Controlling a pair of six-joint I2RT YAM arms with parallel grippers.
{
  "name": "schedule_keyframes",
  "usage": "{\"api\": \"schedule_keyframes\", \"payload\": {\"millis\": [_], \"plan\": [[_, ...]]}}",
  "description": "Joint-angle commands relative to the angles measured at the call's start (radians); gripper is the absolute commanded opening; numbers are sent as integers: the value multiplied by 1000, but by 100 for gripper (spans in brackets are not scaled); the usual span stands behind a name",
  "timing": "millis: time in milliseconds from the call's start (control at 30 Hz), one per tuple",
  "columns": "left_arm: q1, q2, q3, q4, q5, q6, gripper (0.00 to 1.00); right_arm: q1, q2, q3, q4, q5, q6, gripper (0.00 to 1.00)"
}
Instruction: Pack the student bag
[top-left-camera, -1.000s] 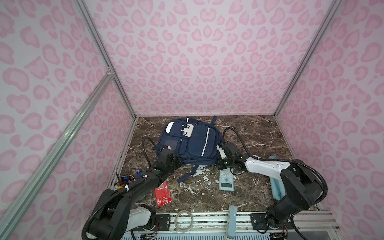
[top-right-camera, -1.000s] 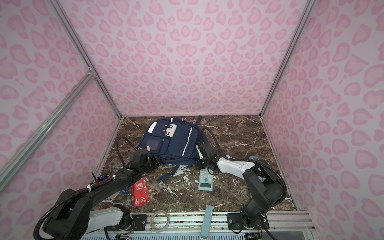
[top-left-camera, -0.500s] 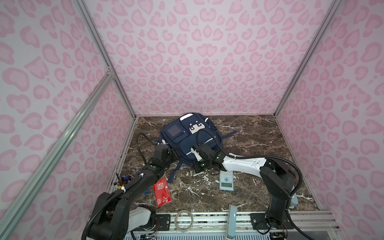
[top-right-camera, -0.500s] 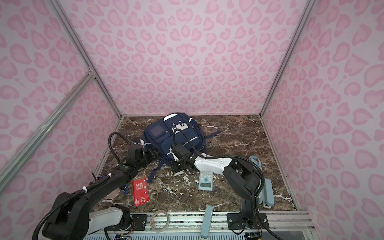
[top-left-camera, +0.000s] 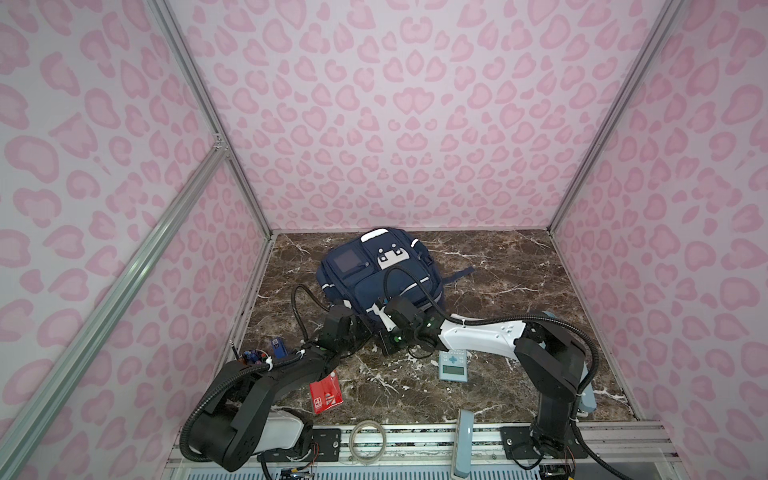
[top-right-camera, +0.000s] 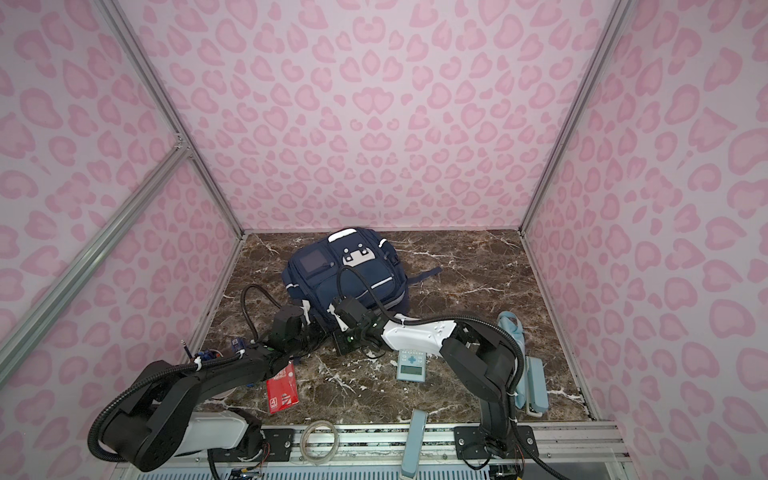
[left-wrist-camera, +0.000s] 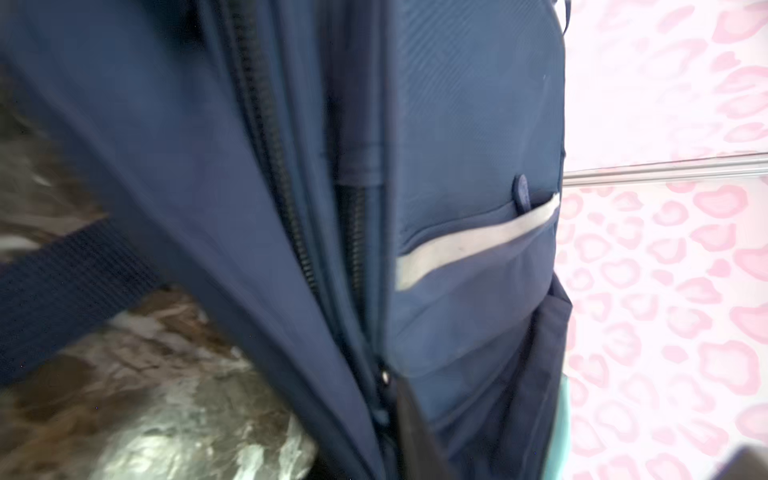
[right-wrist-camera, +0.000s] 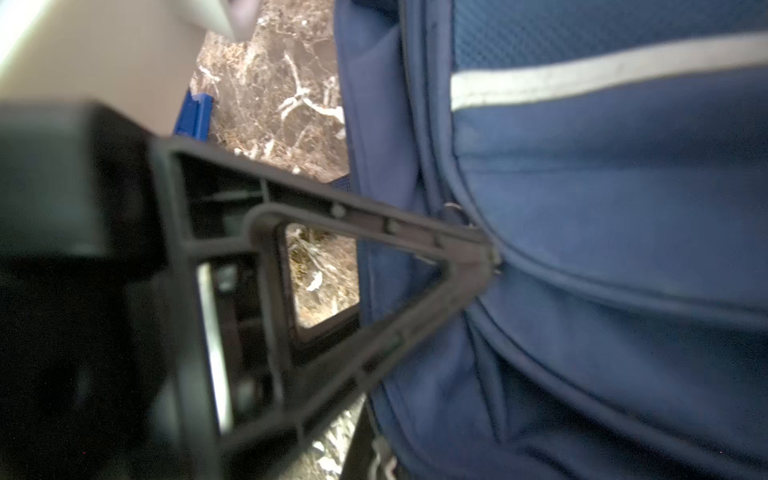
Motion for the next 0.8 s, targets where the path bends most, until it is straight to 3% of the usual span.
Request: {"api": "schedule_keyframes", "payload": {"millis": [0, 400, 600, 767], "plan": [[2, -5, 2, 22, -6, 19, 3, -31, -42, -63, 21, 30, -6, 0], [3, -128, -12, -103, 35, 86, 3, -304, -200, -251, -65, 34, -101, 0], [25, -205, 5, -193, 60, 136, 3, -499, -177, -221, -64, -21, -171, 0], [40, -186, 96, -279, 45, 193, 3, -518, -186, -144, -129, -35, -181, 0]]}}
